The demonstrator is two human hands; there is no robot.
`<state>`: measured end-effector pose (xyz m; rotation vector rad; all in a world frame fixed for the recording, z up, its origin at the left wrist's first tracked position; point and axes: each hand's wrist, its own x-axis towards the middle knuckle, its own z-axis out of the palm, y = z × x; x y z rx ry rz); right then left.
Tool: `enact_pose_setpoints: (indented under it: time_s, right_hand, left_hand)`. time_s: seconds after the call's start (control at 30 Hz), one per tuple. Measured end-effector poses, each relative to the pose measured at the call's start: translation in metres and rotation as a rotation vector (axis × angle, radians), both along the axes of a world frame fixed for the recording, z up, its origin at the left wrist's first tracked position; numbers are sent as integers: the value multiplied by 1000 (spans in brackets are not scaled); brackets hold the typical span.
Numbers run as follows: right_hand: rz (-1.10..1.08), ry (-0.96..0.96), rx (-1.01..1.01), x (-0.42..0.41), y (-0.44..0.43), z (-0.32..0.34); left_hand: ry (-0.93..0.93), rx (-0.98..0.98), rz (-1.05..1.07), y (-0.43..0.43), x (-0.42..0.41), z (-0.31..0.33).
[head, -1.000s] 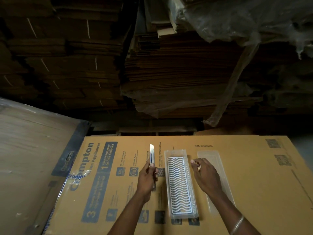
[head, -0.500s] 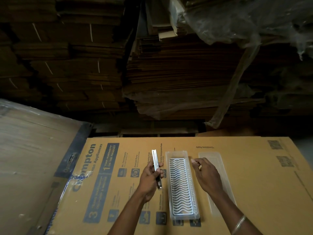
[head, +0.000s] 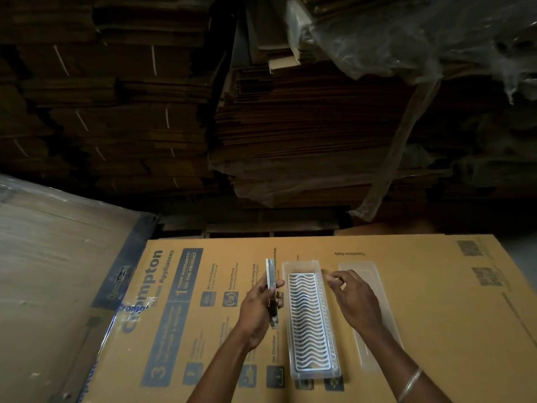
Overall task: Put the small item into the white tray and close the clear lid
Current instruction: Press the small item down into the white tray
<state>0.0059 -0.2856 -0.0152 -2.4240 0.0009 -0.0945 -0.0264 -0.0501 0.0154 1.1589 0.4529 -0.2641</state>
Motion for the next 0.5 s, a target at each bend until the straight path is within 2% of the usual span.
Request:
enact_pose_setpoints:
  time_s: [0.13, 0.37, 0.5]
  right_hand:
    - [-4, 1, -3, -1, -4, -4]
    - [-67, 13, -24, -4, -22, -14]
    - [-122, 36, -27, -8, -40, -22]
  left_hand:
    - [-59, 285, -45, -7, 0, -5]
    - [-23, 839, -176, -39, 10, -25]
    - [-20, 1083, -377, -64, 26, -34]
